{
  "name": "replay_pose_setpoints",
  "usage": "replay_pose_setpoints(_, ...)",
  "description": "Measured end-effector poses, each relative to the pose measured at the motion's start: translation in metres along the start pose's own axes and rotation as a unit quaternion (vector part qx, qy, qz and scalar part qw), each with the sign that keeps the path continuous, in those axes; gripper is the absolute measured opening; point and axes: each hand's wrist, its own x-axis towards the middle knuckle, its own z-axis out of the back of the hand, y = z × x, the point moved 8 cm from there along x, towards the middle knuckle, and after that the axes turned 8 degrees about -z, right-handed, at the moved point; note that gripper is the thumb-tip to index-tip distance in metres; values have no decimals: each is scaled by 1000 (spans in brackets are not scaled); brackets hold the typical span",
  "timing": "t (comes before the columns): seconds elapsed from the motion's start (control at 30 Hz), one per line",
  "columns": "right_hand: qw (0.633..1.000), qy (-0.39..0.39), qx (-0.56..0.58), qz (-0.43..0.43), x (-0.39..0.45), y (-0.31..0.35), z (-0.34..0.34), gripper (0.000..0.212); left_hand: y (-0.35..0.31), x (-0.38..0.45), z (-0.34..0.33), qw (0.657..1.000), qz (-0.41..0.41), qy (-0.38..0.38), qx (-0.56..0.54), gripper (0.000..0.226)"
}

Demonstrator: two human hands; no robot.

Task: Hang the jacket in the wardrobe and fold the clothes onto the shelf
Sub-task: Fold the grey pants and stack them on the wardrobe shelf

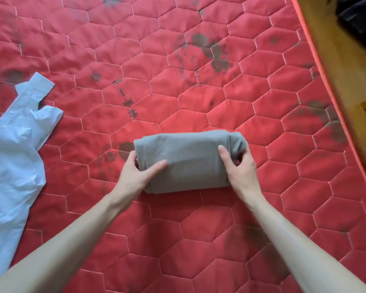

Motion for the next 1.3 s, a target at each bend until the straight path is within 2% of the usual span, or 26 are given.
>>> replay_pose_setpoints(0.07,999,-2,-34,-34,4,-13,-13,45,19,2,-9,996,23,-11,81,85)
replay_pose_setpoints(0.13,995,-20,-79,-59,3,-16,-21,51,24,4,-11,990,41,-43,126,96)
replay_pose_setpoints(0.23,986,-49,-137,-76,-4,-7,-26,62,16,7,-15,988,68,-65,122,84)
replay_pose_setpoints(0.3,986,-45,-134,-90,-4,-1,-27,67,17,10,-15,989,94,-63,92,81)
replay_pose_setpoints(0.43,989,5,-62,-137,4,-5,-31,55,22,19,-9,990,136,-24,13,89)
replay_pose_setpoints(0.57,993,15,-39,-114,5,-19,-34,37,35,5,-14,991,120,-19,-55,66)
replay_pose_setpoints(0.67,988,30,-78,-133,5,-16,-32,39,48,-3,-18,991,106,-17,-74,57)
replay_pose_setpoints(0.73,981,26,-117,-150,5,-8,-31,48,47,-2,-16,993,96,-10,-67,60)
replay_pose_setpoints(0.77,982,-4,-140,-127,6,-1,-29,54,45,0,-16,994,89,-7,-60,65)
replay_pose_setpoints(0.83,982,-94,-161,-4,2,22,-24,66,38,0,-16,996,75,-27,-33,67)
replay_pose_setpoints(0.9,978,-107,-162,72,-4,30,-31,74,38,-1,-15,993,86,-76,-17,66)
replay_pose_setpoints(1.0,986,-60,-155,33,0,10,-51,75,38,1,-13,988,86,-124,8,72)
replay_pose_setpoints(1.13,982,-71,-172,41,19,9,-54,69,37,10,-9,989,55,-129,45,61)
replay_pose_setpoints(1.23,993,-41,-107,21,30,13,-43,62,36,10,-16,994,49,-92,-39,37)
replay_pose_setpoints(1.3,997,-25,-74,-1,28,11,-37,55,38,8,-18,992,54,-74,-89,29)
